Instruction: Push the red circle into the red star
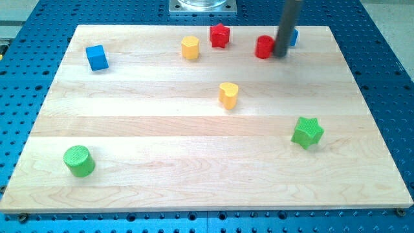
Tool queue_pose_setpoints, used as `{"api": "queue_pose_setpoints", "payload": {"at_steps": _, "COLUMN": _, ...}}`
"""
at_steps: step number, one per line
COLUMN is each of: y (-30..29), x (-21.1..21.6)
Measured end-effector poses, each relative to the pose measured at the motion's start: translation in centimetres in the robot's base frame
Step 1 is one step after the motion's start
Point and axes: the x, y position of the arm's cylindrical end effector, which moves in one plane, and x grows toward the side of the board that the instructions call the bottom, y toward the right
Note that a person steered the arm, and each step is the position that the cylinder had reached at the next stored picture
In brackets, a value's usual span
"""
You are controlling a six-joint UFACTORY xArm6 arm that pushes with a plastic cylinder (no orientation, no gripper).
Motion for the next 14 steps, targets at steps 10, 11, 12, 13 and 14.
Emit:
{"api": "queue_pose_setpoints", "payload": {"at_steps": 10, "y": -5.8, "x": 2.0}}
{"api": "queue_pose_setpoints", "payload": {"at_steps": 11, "y": -4.0, "x": 2.2}}
{"api": "queue_pose_setpoints", "payload": {"at_steps": 12, "y": -2.0, "x": 1.9}}
{"api": "queue_pose_setpoints", "payload": {"at_steps": 13, "y": 2.1, "x": 1.9}}
{"api": "queue_pose_setpoints", "payload": {"at_steps": 14, "y": 4.1, "x": 2.0}}
